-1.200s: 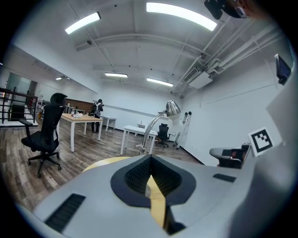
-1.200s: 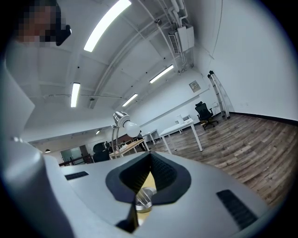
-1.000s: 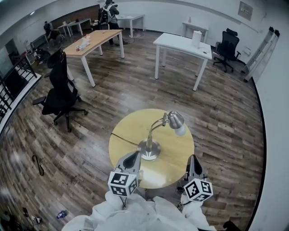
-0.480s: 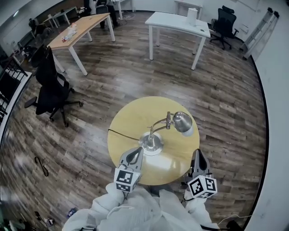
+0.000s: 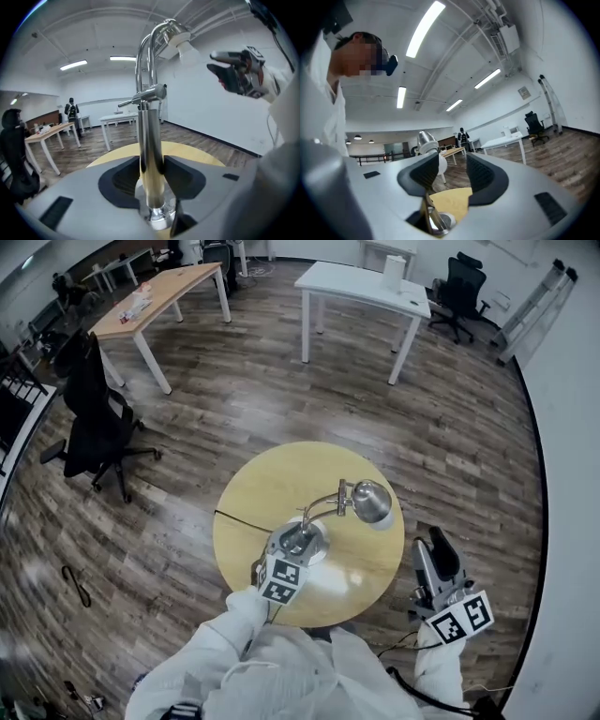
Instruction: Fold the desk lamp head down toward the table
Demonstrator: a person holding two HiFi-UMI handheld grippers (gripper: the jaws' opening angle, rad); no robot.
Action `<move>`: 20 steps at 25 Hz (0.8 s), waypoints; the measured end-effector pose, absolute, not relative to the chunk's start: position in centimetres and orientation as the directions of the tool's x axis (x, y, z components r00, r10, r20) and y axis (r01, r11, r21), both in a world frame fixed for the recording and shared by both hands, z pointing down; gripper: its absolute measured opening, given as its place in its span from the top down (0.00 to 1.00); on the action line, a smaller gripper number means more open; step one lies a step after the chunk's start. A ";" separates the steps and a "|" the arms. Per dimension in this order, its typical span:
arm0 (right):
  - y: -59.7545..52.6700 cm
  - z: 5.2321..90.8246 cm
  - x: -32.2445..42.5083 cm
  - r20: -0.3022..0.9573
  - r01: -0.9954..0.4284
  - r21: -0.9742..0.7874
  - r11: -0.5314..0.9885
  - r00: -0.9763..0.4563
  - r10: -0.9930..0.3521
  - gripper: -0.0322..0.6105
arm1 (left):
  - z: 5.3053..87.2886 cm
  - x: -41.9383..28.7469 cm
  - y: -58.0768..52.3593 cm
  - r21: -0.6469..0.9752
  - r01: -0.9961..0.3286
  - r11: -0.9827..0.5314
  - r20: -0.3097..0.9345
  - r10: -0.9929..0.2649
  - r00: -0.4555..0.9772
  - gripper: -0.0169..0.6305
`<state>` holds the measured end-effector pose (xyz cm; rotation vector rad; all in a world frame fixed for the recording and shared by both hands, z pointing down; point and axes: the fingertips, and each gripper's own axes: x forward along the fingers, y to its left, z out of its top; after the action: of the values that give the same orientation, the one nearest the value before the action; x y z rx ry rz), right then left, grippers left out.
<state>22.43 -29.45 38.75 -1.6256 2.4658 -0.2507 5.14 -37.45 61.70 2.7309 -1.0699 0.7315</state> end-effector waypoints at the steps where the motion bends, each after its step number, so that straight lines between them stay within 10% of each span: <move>1: -29.5 37.4 21.9 -0.050 -0.879 -0.167 0.448 -0.446 -0.894 0.66 | 61.8 5.1 -37.7 -0.061 -0.656 -0.752 0.478 -0.599 0.643 0.73; 6: -30.3 32.7 16.6 0.184 -0.613 0.155 0.775 -0.752 -0.632 0.61 | 61.9 5.1 -37.7 0.014 -0.632 -0.775 0.445 -0.561 0.698 0.75; 11: -33.0 33.3 12.3 0.513 -0.360 0.184 0.915 -0.759 -0.401 0.61 | 61.8 5.0 -37.8 0.017 -0.619 -0.785 0.437 -0.551 0.710 0.75; 20: -35.2 33.8 10.3 0.585 -0.302 0.113 0.947 -0.750 -0.309 0.61 | 61.8 5.1 -37.8 0.022 -0.628 -0.778 0.427 -0.561 0.709 0.75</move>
<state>10.29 -35.24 33.79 -0.6494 3.7235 0.0218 5.12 -37.84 61.75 2.7493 -0.9640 0.6048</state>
